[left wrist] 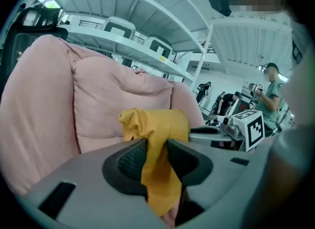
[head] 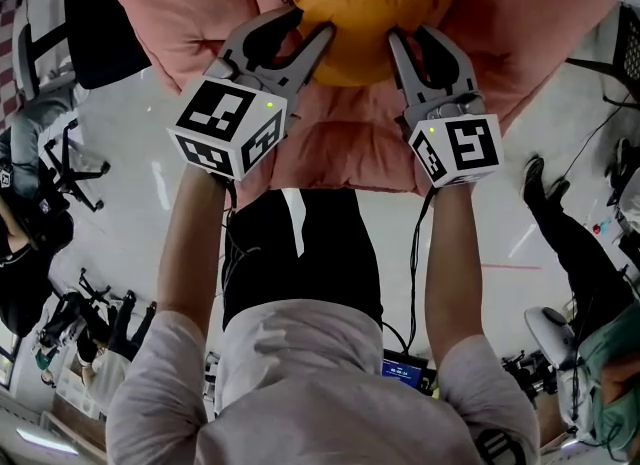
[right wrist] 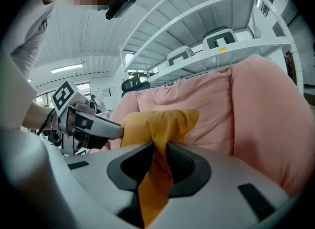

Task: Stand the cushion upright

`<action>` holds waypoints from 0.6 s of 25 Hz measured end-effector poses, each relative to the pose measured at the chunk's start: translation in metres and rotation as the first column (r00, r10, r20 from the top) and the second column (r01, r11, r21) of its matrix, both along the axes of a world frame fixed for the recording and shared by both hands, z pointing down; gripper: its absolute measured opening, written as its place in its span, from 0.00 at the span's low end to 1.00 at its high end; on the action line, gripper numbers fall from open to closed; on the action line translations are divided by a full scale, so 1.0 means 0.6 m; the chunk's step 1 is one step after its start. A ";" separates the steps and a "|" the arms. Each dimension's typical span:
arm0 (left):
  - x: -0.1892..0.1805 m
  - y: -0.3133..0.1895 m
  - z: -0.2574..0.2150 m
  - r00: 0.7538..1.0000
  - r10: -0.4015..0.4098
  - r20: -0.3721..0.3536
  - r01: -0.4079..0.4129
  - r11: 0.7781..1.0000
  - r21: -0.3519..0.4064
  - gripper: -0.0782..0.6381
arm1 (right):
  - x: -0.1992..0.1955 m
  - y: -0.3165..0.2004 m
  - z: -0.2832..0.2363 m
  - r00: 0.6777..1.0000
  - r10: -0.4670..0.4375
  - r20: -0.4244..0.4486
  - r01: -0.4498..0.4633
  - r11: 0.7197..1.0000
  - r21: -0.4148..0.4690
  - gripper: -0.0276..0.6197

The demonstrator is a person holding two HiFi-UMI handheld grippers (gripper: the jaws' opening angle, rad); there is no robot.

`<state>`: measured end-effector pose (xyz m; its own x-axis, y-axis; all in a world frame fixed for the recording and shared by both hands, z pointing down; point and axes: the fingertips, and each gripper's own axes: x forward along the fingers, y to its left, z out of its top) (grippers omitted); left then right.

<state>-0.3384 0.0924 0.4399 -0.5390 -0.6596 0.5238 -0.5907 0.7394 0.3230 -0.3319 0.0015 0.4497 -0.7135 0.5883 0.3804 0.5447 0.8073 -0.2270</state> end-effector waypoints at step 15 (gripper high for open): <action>-0.021 0.003 0.035 1.000 -0.011 -0.022 0.011 1.000 -0.011 0.31 | -0.020 -0.001 0.030 0.999 0.026 -0.032 -0.025 0.999 0.020 0.18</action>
